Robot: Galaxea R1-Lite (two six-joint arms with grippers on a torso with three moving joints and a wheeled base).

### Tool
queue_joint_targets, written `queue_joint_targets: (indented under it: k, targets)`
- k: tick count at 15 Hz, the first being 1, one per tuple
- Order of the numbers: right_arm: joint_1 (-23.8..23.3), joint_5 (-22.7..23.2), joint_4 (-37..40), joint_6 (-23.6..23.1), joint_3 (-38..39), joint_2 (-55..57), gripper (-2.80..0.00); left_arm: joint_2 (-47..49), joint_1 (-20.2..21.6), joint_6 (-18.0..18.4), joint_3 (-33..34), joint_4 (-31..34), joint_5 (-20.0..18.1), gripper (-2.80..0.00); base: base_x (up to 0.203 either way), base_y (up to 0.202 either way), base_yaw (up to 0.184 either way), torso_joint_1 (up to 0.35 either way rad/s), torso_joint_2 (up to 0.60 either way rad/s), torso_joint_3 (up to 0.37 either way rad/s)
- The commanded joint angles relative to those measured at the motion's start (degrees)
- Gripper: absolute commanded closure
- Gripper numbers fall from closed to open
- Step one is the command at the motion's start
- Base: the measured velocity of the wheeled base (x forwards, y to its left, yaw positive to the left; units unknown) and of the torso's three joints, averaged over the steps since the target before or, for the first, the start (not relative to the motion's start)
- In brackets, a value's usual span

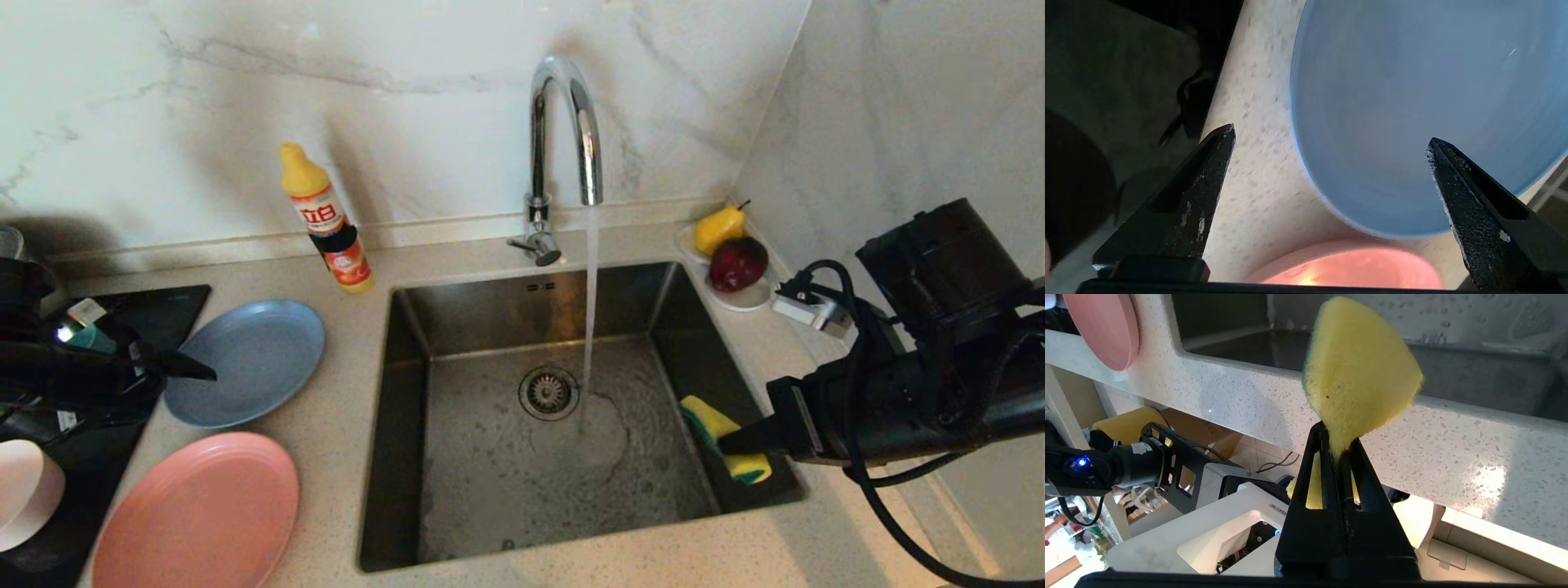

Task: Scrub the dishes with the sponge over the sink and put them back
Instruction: Wash the plate

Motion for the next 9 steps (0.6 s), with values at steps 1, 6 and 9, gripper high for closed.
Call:
queue_joint_targets:
  k: [1, 6, 9]
  targets:
    - [0.00, 0.06, 0.19, 0.12, 0.40, 0.09, 0.00, 0.86, -1.02, -2.02, -1.89, 0.16, -0.06, -2.80, 0.000, 0.000, 0.000, 0.000, 0.00, 0.000]
    - [0.00, 0.15, 0.19, 0.12, 0.89, -0.61, 0.00, 1.18, -2.90, -2.15, -1.66, 0.16, 0.03, -2.80, 0.000, 0.000, 0.000, 0.000, 0.00, 0.000]
    - [0.00, 0.15, 0.19, 0.12, 0.93, -0.86, 0.00, 1.69, -2.91, -2.15, -1.84, 0.07, 0.13, -2.80, 0.000, 0.000, 0.000, 0.000, 0.00, 0.000]
